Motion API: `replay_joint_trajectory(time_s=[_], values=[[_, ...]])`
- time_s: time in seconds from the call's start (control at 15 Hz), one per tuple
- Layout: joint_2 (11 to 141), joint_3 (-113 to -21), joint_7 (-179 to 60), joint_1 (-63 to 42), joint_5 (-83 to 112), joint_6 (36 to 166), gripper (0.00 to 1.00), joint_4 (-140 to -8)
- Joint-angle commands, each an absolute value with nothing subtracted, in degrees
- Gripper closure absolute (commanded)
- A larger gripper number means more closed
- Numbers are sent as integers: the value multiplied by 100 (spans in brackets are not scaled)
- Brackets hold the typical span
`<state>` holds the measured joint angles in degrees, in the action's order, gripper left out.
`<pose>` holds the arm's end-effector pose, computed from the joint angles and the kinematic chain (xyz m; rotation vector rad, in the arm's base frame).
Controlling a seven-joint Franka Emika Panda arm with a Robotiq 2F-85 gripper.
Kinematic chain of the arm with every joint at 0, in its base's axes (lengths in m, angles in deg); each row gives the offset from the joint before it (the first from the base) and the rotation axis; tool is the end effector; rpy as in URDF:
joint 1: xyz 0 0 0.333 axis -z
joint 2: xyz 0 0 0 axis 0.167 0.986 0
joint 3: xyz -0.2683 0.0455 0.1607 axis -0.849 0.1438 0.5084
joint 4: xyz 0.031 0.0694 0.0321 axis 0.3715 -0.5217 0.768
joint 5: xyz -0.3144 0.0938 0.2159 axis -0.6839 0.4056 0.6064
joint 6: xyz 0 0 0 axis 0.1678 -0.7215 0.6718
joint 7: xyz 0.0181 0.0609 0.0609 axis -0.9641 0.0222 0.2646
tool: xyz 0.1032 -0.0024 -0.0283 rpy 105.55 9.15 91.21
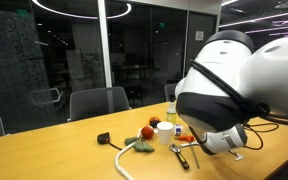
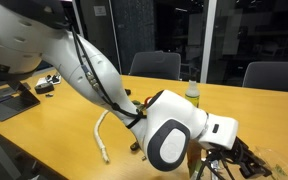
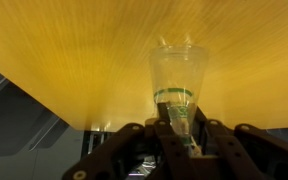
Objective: Put the clear cup upright
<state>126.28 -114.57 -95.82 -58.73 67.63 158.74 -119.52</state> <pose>0.4460 -0.1729 0.1290 1.9332 -1.3333 0.9688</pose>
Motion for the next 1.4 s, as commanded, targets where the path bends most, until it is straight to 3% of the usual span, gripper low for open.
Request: replay_joint_trajectory(time_s=[0.0,0.67,0.73,1.27,1.33], values=[[13503,-11536,-9842,-6191,7045,15330,93,-11621],[15275,-11881,-10908,-7098,7326,14192,94,-11284],[14576,-11875,-11290,-6840,6413,14781,94,-11789],[14567,-12184,-12706,-6989,4698,14394,92,-11853],[14555,-12197,-12833,-6980,4549,14343,52,-11816]])
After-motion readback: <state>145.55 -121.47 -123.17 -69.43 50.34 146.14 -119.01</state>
